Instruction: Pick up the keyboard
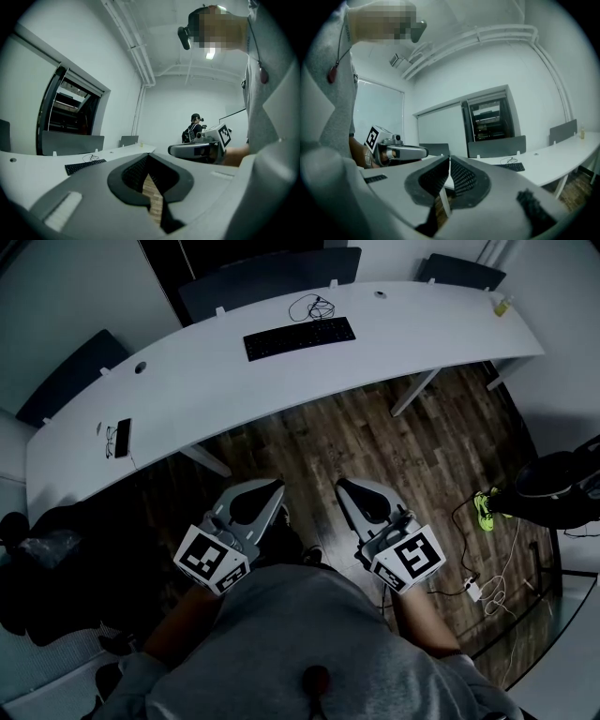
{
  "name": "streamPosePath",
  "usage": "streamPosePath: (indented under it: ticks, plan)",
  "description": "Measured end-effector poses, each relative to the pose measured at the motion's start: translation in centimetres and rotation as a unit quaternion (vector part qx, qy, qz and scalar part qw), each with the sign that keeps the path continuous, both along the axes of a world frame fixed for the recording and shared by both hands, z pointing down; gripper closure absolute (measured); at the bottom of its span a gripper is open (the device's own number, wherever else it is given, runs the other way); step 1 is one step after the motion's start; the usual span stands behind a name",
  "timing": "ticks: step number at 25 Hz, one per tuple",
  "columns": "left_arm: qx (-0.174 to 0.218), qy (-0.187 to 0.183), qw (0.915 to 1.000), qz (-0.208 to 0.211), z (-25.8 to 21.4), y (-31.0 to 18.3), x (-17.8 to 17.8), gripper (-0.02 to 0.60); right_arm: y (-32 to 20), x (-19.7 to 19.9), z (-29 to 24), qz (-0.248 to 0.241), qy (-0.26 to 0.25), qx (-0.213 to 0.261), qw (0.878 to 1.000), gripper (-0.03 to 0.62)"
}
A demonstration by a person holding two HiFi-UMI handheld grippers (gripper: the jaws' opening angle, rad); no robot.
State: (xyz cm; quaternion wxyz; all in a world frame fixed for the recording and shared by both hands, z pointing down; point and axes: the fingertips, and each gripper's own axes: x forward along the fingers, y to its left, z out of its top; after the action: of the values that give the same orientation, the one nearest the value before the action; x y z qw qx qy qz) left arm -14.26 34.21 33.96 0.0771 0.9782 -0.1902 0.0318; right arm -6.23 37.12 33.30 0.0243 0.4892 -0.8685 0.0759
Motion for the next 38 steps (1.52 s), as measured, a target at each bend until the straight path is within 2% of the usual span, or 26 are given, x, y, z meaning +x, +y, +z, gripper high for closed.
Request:
streamPosePath:
  ticks: [10,20,25,32,38]
  plan:
    - [0.038,-0.017,0.999,0.015,0.9,-5.2,1.7,0.578,-5.4,0.4,0.5,-0.001,0.019,-0.01,1.0,0.577]
    - [0.037,-0.014,0.9987,0.034,0.6,-11.2,2.4,0.578,-11.4,0.3,0.3,0.006,0.025,-0.015,1.0,0.577]
    - [0.037,-0.009,0.9984,0.042,1.3,-13.9,1.9,0.578,-14.4,-0.5,0.6,0.008,0.033,-0.025,0.999,0.577]
    - [0.006,0.007,0.9987,0.05,2.2,-17.4,0.2,0.578,-17.9,-2.2,1.3,0.022,0.04,-0.034,0.998,0.577]
    - [0.02,0.003,0.9984,0.053,2.3,-19.9,-1.6,0.578,-20.0,-3.9,1.5,0.031,0.042,-0.034,0.998,0.577]
